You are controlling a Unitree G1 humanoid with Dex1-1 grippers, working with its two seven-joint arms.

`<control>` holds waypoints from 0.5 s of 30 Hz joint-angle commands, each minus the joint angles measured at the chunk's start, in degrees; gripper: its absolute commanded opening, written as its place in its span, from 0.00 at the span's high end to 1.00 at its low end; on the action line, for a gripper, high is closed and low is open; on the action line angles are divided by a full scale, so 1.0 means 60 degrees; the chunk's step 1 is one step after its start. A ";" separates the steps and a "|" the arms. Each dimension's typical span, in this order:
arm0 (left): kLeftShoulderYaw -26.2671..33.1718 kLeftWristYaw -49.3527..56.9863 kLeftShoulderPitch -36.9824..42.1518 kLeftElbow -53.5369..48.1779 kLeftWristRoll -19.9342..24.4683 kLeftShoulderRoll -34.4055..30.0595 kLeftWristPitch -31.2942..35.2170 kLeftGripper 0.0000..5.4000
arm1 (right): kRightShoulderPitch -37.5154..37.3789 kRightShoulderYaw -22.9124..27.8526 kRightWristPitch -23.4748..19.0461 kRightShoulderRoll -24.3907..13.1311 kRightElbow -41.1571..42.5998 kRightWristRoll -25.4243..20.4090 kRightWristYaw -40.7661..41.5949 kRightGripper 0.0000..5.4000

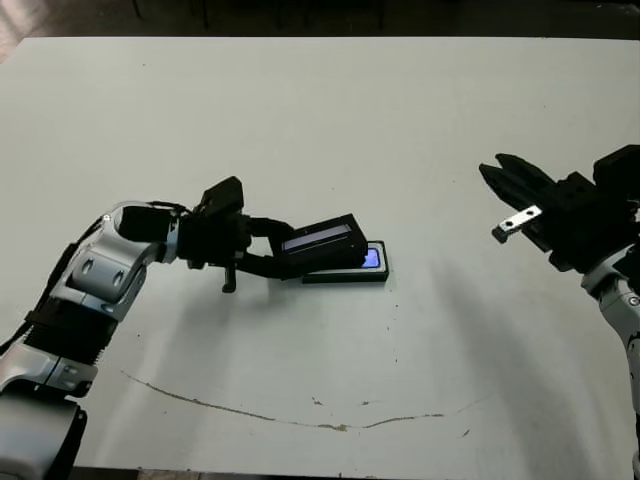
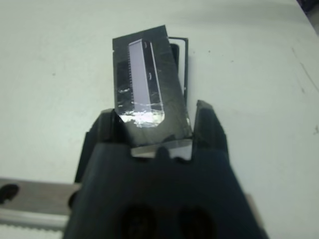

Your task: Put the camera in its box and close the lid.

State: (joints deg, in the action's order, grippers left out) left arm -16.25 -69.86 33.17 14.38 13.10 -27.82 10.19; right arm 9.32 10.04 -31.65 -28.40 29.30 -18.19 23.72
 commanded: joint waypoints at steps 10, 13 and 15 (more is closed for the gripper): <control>-0.0347 -0.0276 0.0149 -0.0183 -0.0395 -0.0040 0.0620 0.77 | -0.0252 0.0003 0.0197 -0.0089 -0.0231 0.0089 0.0128 1.00; -0.0353 -0.0291 0.0113 -0.0296 -0.0420 -0.0043 0.0576 0.77 | -0.0252 0.0009 0.0158 -0.0089 -0.0249 0.0064 0.0114 1.00; -0.0370 -0.0283 0.0079 -0.0408 -0.0419 -0.0055 0.0647 0.77 | -0.0256 0.0001 0.0145 -0.0129 -0.0232 0.0113 0.0093 1.00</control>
State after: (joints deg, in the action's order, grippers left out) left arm -17.76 -71.09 34.49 12.16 11.41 -27.64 13.24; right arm 8.87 10.10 -30.54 -28.40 28.46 -17.99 24.19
